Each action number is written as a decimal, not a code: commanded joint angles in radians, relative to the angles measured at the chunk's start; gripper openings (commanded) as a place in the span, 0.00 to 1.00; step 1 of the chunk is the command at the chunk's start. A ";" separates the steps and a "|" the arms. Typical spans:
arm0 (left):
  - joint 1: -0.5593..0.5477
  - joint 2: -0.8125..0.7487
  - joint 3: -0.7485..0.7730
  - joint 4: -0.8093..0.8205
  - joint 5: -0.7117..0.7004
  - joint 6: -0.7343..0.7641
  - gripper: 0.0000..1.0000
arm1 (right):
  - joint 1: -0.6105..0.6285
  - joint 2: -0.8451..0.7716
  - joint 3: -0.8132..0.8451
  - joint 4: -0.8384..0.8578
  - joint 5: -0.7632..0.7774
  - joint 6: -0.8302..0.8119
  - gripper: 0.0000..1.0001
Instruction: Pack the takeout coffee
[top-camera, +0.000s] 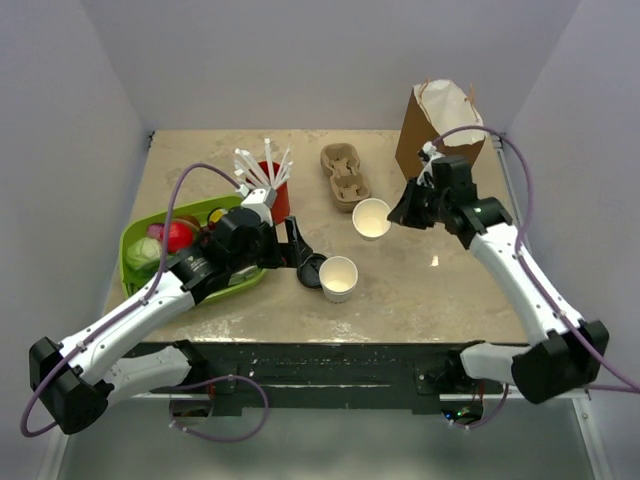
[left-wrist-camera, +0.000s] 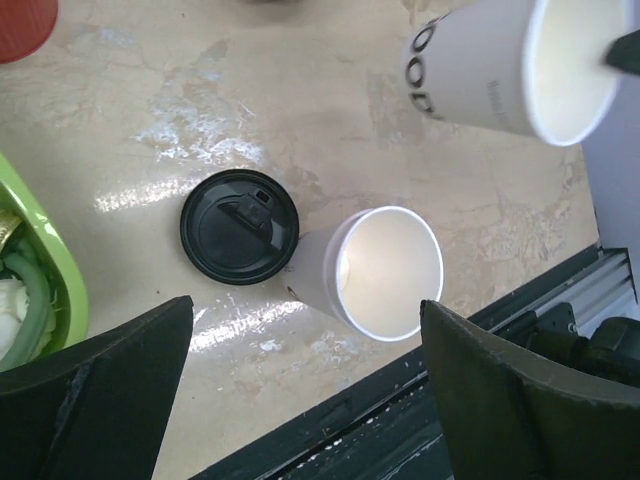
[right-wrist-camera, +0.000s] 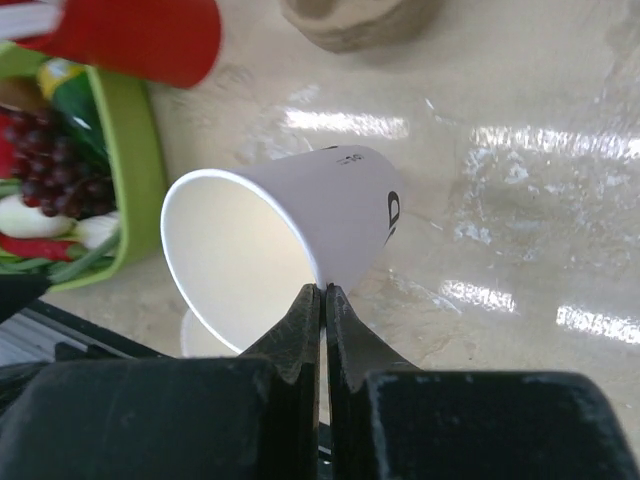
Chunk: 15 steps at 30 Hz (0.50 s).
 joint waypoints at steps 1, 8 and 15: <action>0.020 -0.012 -0.003 -0.016 -0.030 0.014 1.00 | -0.003 0.093 -0.057 0.156 -0.030 0.018 0.00; 0.031 0.004 -0.034 -0.018 -0.010 0.018 1.00 | -0.004 0.237 -0.052 0.168 0.017 -0.011 0.00; 0.032 0.033 -0.058 0.031 0.073 0.028 1.00 | -0.003 0.320 -0.060 0.191 0.020 -0.007 0.02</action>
